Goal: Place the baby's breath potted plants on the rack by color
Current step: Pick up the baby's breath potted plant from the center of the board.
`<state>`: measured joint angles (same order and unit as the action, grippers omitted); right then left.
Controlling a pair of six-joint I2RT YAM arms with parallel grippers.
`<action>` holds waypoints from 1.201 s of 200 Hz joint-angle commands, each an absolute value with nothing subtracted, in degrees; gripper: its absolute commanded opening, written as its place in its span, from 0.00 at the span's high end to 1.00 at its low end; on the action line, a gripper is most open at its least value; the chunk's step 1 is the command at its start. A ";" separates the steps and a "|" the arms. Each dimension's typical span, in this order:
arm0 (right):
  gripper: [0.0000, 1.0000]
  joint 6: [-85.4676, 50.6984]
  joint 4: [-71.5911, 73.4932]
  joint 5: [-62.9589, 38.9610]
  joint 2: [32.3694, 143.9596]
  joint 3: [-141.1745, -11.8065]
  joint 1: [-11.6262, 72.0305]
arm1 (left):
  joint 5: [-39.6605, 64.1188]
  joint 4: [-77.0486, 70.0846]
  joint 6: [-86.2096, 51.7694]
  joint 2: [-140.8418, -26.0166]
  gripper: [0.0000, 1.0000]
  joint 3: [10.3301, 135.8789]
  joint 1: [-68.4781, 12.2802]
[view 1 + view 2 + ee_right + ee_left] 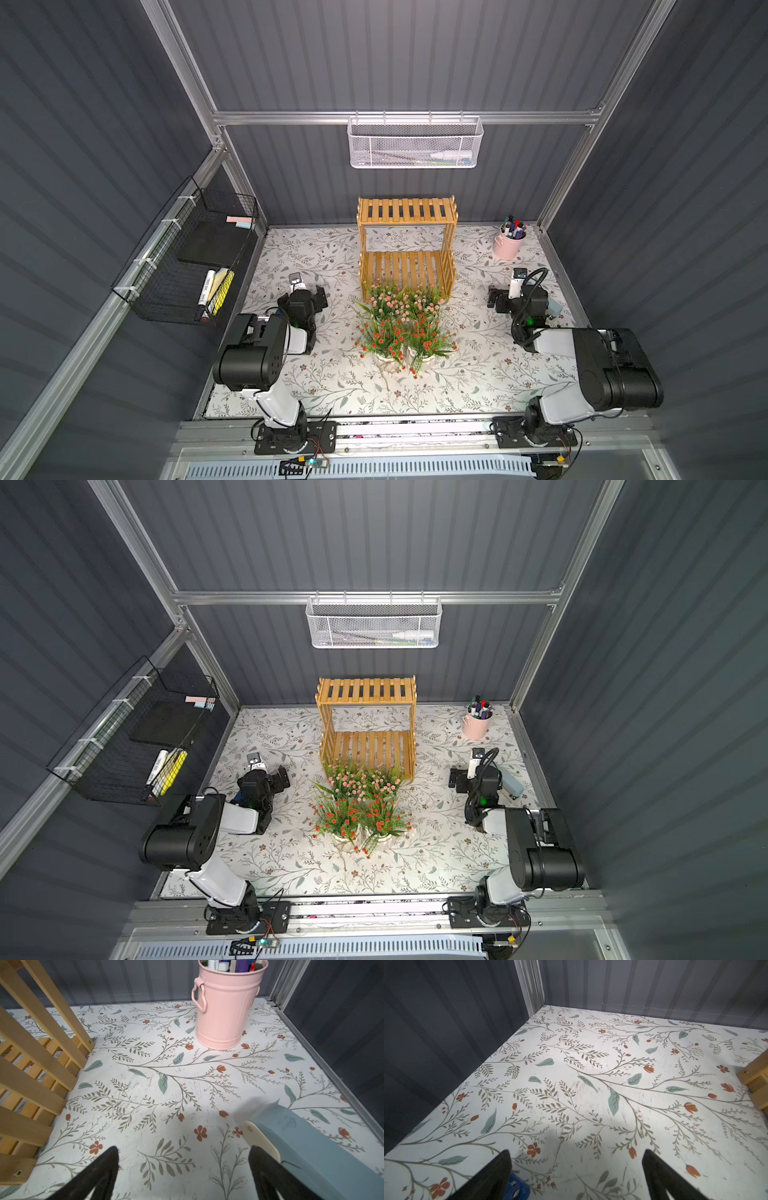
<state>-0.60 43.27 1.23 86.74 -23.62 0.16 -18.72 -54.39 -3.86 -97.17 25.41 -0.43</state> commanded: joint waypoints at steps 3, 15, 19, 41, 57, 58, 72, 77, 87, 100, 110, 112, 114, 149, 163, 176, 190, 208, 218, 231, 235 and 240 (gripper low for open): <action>0.01 0.27 44.82 0.44 86.99 -24.35 0.35 | -19.46 -55.46 -4.66 -97.91 0.01 26.44 0.00; 0.01 0.27 44.82 0.48 86.96 -24.32 0.38 | -19.43 -55.46 -4.66 -97.90 0.01 26.43 0.00; 0.01 0.32 44.82 0.48 86.98 -24.30 0.36 | -19.45 -55.46 -4.66 -97.91 0.01 26.40 0.00; 0.01 0.33 44.82 0.45 86.95 -24.31 0.35 | -19.47 -55.46 -4.61 -97.91 0.01 26.41 0.03; 0.01 0.33 44.82 0.50 86.94 -24.30 0.42 | -19.50 -55.46 -4.66 -97.91 0.01 26.46 0.00; 0.01 0.30 44.82 0.47 86.93 -24.32 0.39 | -19.46 -55.46 -4.66 -97.91 0.01 26.46 0.00; 0.01 0.31 44.82 0.49 86.98 -24.32 0.35 | -19.43 -55.50 -4.66 -97.93 0.01 26.45 0.00; 0.01 0.27 44.83 0.52 86.93 -24.34 0.36 | -19.47 -55.46 -4.66 -97.91 0.00 26.43 0.00; 0.01 0.33 44.84 0.49 86.99 -24.33 0.40 | -19.47 -55.46 -4.66 -97.89 0.00 26.44 0.00; 0.01 0.27 44.83 0.46 86.95 -24.35 0.37 | -19.43 -55.46 -4.66 -97.92 0.01 26.39 0.00; 0.01 0.27 44.82 0.49 87.00 -24.34 0.42 | -19.45 -55.46 -4.66 -97.91 0.01 26.41 0.00; 0.01 0.26 44.82 0.52 86.99 -24.28 0.41 | -19.50 -55.46 -4.66 -97.91 0.01 26.44 0.00; 0.01 0.31 44.82 0.53 86.96 -24.33 0.34 | -19.44 -55.46 -4.66 -97.91 0.01 26.45 0.00; 0.01 0.27 44.83 0.51 86.96 -24.29 0.37 | -19.46 -55.46 -4.66 -97.91 0.01 26.44 0.01; 0.01 0.19 44.75 0.70 86.99 -24.32 0.36 | -19.44 -55.46 -4.66 -97.91 0.01 26.45 0.00; 0.01 0.17 44.74 0.82 87.00 -24.40 0.36 | -19.33 -55.40 -4.66 -97.91 0.01 26.57 0.00; 0.01 0.06 44.60 0.91 87.10 -24.49 0.35 | -19.30 -55.28 -4.66 -97.91 0.01 26.52 0.00; 0.01 0.00 45.05 1.02 87.23 -24.51 0.31 | -19.38 -55.42 -4.66 -97.81 0.01 26.45 0.00; 0.01 -0.12 45.31 1.59 86.96 -24.19 0.31 | -19.40 -55.62 -4.66 -97.76 0.01 26.37 0.00; 0.01 -0.37 47.39 3.50 85.72 -23.47 0.28 | -19.81 -52.37 -4.80 -96.49 0.01 27.69 0.00; 0.01 -0.38 47.43 3.60 84.99 -23.31 0.26 | -20.33 -50.14 -4.88 -95.85 0.00 28.71 0.00; 0.01 -0.53 46.49 3.72 84.07 -23.31 0.30 | -20.99 -45.58 -5.23 -94.97 0.01 30.66 0.00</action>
<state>-0.60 43.77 1.85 86.72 -23.59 0.16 -18.90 -53.82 -3.88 -97.14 25.69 -0.27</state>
